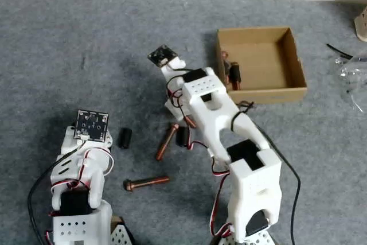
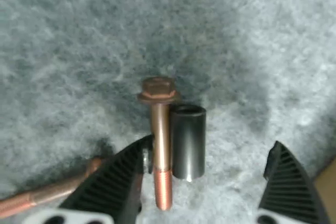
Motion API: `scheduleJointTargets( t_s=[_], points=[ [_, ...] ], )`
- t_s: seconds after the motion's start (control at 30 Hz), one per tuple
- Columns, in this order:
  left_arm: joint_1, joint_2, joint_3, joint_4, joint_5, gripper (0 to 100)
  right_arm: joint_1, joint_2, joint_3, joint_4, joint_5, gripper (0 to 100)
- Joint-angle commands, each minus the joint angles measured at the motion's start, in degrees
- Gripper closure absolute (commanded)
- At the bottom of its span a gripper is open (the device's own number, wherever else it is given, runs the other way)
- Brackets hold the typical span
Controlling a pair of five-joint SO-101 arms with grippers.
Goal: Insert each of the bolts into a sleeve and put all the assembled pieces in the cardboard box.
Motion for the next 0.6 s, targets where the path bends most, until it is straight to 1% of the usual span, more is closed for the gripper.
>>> scheduleJointTargets(
  t_s=[0.0, 0.17, 0.33, 0.37, 0.43, 0.53, 0.57],
  points=[
    [-0.7, -0.7, 0.6, -1.7, -0.1, 99, 1.7, 1.0, -1.6, -2.5, 0.1, 69.5],
    [-0.7, -0.7, 0.6, -1.7, -0.1, 99, 2.9, 1.1, -1.6, -3.0, 0.0, 69.5],
    [-0.7, -0.7, 0.6, -1.7, -0.1, 99, 5.1, 0.0, -1.6, -3.2, -4.5, 69.8],
    [-0.7, -0.7, 0.6, -1.7, -0.1, 99, 5.2, 0.2, -1.6, -3.2, -4.7, 71.2],
    [-0.7, -0.7, 0.6, -1.7, -0.1, 99, 5.2, 0.3, -1.3, -3.6, -4.7, 78.5],
    [-0.7, -0.7, 0.6, -1.7, -0.1, 99, 5.2, 0.2, -1.3, -6.1, -5.0, 94.4],
    [-0.7, -0.7, 0.6, -1.7, -0.1, 99, 5.2, 0.2, -1.2, -7.2, -5.0, 96.4]
  ],
)
